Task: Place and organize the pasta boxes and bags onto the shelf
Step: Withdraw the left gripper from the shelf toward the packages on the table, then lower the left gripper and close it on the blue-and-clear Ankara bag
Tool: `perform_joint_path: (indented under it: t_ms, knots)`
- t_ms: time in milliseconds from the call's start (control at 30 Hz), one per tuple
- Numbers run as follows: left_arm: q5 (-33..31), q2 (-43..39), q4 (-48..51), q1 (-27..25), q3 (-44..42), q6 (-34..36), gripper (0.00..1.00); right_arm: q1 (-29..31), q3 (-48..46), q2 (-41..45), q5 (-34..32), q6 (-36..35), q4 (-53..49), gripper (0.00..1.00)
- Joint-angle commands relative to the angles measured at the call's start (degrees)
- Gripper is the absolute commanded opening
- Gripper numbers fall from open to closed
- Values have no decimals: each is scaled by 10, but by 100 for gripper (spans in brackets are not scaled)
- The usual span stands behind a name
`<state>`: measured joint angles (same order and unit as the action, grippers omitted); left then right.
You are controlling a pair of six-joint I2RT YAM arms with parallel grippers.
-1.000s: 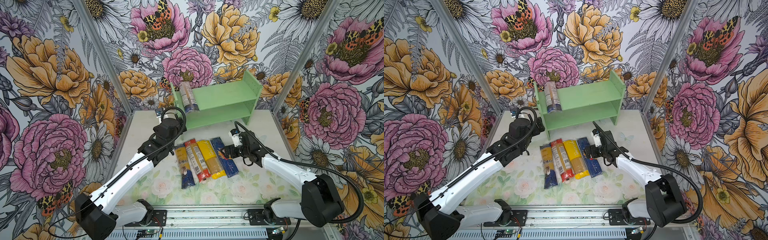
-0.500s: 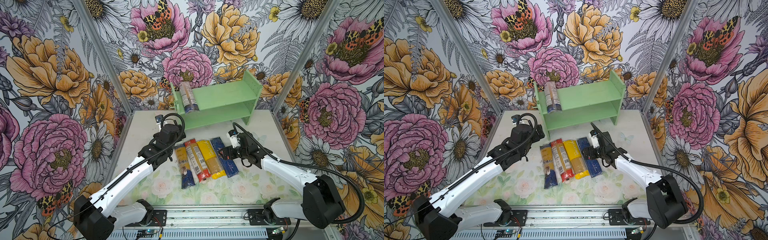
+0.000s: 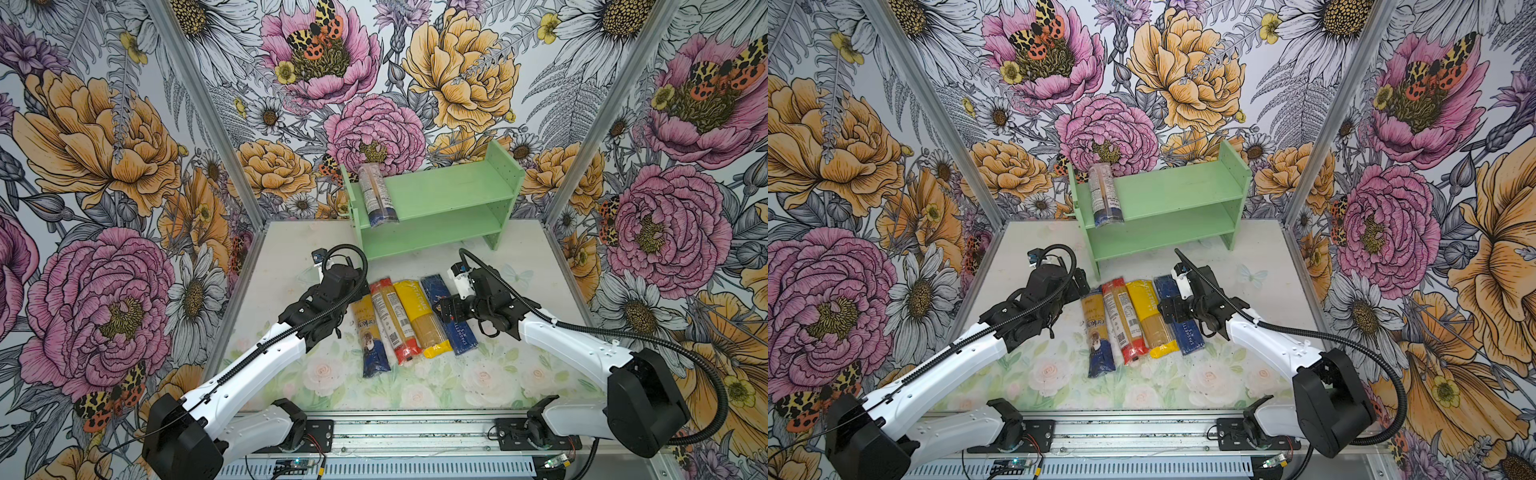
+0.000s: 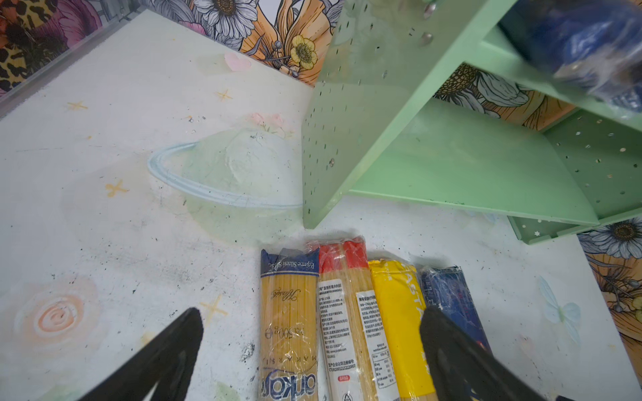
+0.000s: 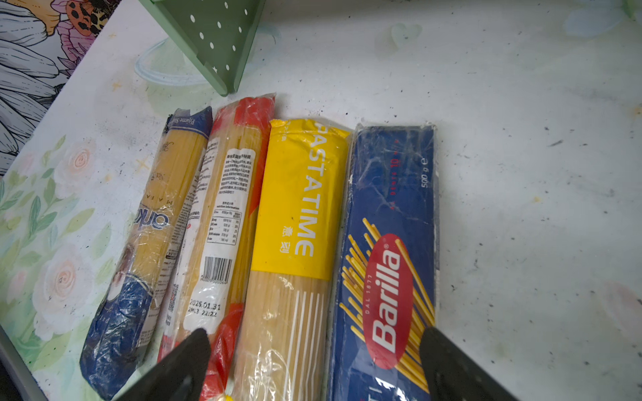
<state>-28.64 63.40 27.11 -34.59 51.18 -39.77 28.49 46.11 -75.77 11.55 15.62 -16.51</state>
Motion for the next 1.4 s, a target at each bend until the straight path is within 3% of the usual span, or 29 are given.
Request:
perform_joint_path:
  t_ms: [0, 867, 1367]
  knots:
    - [23, -12, 5, 3, -17, -23, 99, 8, -2, -3, -16, 6, 4, 96]
    - [39, 101, 4, -80, -48, -81, 99, 24, -2, -1, -31, 9, 3, 96]
    - [24, 102, 4, -137, -114, -162, 99, 24, -7, 0, -38, 9, 3, 96]
